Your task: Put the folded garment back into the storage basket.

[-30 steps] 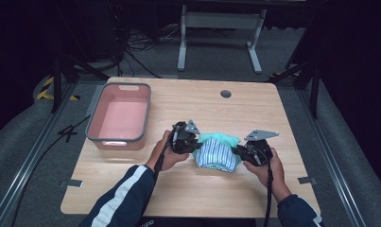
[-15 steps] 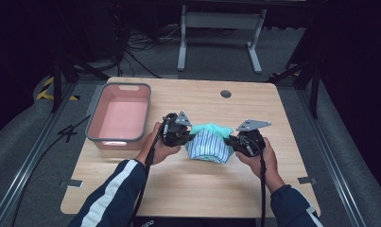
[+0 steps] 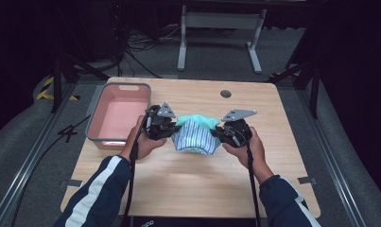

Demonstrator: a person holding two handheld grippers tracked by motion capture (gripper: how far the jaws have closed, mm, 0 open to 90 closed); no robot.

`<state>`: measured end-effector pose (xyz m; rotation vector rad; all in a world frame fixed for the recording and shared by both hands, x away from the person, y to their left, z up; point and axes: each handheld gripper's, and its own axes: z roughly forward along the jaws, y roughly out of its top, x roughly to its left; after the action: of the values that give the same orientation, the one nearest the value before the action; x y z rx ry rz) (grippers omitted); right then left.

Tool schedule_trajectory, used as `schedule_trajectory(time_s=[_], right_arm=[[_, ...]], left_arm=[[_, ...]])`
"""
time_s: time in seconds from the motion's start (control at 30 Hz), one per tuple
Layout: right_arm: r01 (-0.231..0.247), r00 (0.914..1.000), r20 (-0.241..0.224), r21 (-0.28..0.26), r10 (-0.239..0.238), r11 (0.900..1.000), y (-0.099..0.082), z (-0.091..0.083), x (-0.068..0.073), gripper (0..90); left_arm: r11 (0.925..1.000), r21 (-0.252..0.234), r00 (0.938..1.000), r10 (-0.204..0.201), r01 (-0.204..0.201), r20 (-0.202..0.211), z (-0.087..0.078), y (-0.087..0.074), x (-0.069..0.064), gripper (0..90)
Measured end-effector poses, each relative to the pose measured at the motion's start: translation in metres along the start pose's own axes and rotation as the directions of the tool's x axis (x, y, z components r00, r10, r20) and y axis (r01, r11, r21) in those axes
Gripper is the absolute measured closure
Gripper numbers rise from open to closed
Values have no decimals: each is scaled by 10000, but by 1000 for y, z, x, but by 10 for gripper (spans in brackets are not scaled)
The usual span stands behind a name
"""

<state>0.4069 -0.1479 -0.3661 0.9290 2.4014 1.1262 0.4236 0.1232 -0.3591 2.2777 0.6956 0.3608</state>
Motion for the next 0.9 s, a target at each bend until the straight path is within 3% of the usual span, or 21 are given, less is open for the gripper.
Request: schedule_trajectory(time_s=[0.33,0.5,0.9], right_arm=[[423,9986,-317,-269,-431,9987,40,18,18,829],[598,9965,-564,-423,-622,9973,62,31,29,829],[1017,9896,-962,-596,-1071,9930,99,56,51,829]], left_arm=[[9994,-71,9968,-337,332,-722,-39,-11,23,829],[9977,-148,9896,-681,667,-1265,-60,-20,38,829],[9923,-341,9751,-1236,1194,-1839,-90,-38,59,828]])
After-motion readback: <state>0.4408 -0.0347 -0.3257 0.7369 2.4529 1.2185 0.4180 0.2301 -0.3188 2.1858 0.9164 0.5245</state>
